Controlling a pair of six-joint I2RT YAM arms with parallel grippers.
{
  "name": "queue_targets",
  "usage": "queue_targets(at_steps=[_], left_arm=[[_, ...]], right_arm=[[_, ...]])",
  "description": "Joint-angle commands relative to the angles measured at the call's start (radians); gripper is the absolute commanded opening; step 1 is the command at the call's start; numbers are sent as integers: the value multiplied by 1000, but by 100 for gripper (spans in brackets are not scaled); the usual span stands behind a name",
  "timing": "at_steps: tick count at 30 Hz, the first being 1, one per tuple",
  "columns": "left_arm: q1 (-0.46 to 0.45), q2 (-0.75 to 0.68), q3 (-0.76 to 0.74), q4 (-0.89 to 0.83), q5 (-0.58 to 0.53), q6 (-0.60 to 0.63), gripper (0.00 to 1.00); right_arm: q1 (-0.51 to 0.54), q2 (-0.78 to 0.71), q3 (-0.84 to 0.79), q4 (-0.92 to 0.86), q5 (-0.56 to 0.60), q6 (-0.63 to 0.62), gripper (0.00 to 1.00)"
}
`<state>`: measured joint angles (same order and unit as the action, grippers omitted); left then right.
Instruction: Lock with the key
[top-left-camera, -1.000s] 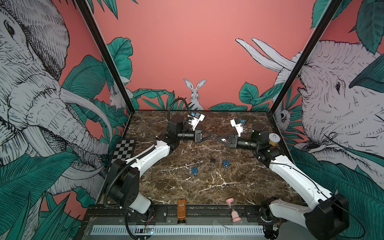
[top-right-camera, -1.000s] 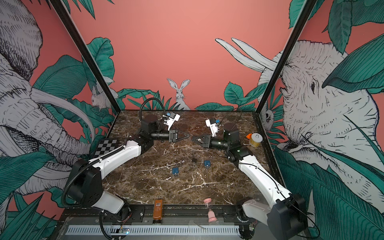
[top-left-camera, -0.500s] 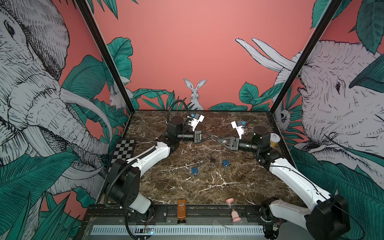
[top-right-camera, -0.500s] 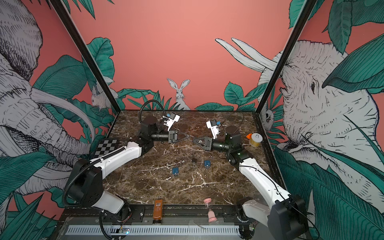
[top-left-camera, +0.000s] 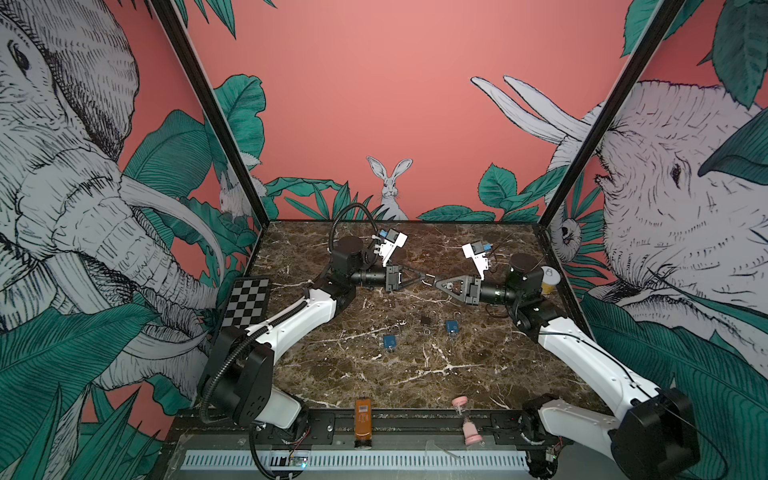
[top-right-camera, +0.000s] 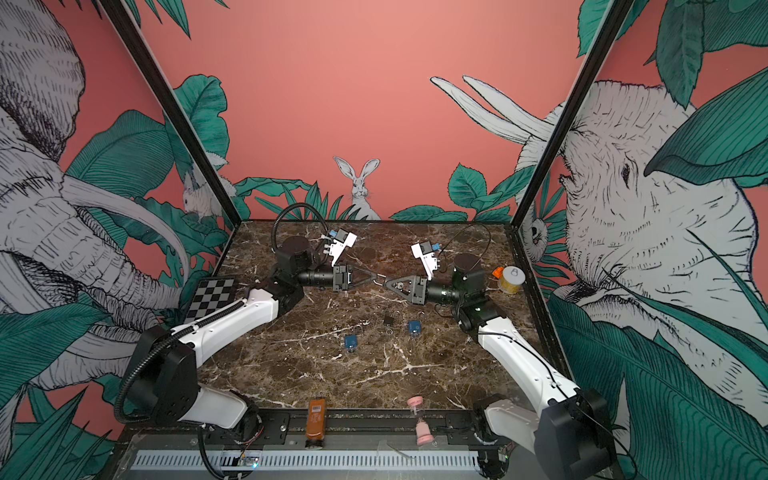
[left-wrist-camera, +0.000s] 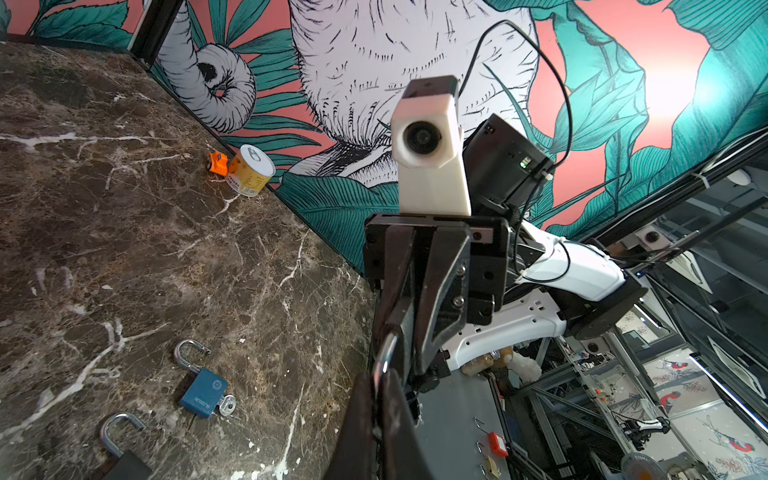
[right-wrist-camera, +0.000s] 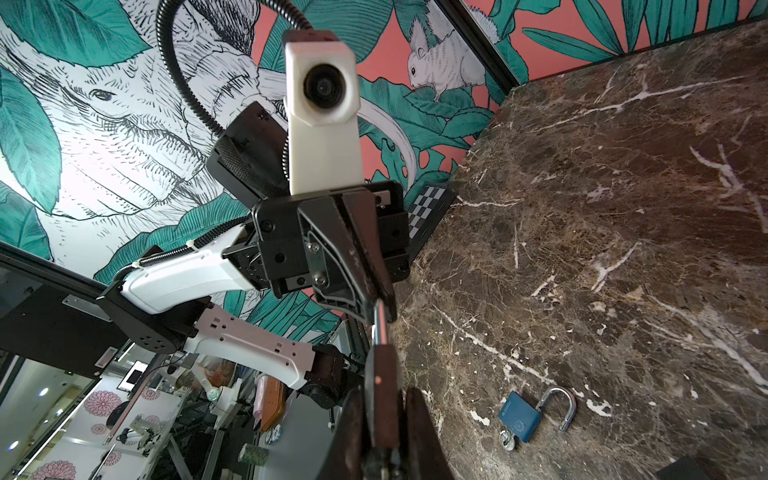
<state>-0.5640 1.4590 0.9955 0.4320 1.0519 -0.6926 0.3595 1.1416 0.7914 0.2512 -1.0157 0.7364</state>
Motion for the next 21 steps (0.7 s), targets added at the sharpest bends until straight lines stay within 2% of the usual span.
queue_targets(at_steps=[1,9,21], left_arm=[[-41,-19,-11,42,64,-8,0],[-71,13,-13,98,78,-36,0],[-122,32,9,89,87,-26,0]], right_arm=[[-11,3,19,72,39,-4,0],[-11,29,41,65,45,-21,0],[-10,95,80,99,28,-13,0]])
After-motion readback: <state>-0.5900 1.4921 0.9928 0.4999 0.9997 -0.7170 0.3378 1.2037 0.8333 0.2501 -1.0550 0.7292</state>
